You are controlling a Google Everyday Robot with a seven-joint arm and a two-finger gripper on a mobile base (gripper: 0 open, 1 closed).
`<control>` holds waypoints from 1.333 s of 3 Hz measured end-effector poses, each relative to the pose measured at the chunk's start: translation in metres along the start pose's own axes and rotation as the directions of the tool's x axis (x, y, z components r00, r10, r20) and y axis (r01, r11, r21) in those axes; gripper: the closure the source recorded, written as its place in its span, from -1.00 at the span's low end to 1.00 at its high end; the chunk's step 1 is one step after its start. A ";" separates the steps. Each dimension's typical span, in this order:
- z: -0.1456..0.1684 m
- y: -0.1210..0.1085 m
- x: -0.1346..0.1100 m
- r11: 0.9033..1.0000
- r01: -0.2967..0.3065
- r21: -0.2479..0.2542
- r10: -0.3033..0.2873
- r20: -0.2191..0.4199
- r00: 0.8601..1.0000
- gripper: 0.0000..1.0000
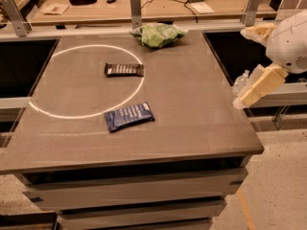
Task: Move rxbar chocolate near rxbar blueberry
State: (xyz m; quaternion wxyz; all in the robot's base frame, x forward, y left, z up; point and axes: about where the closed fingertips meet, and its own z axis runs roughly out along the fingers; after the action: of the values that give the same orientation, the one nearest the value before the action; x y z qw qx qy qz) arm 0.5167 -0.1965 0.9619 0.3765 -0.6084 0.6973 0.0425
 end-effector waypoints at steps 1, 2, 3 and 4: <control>0.015 -0.012 -0.007 1.000 0.005 -0.003 -0.005 0.033 0.999 -1.00; 0.038 -0.031 -0.022 0.999 0.024 -0.026 -0.021 0.112 0.993 -1.00; 0.070 -0.046 -0.031 0.998 0.040 -0.044 -0.033 0.147 0.989 -1.00; 0.104 -0.051 -0.037 0.998 0.032 -0.060 -0.024 0.138 0.990 -1.00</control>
Offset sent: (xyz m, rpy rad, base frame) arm 0.0826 0.0482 -0.0012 0.1729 -0.0332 0.1410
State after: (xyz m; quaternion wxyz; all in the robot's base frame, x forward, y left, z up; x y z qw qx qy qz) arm 0.6097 -0.1256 0.9299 0.4053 -0.6251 0.6594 0.1007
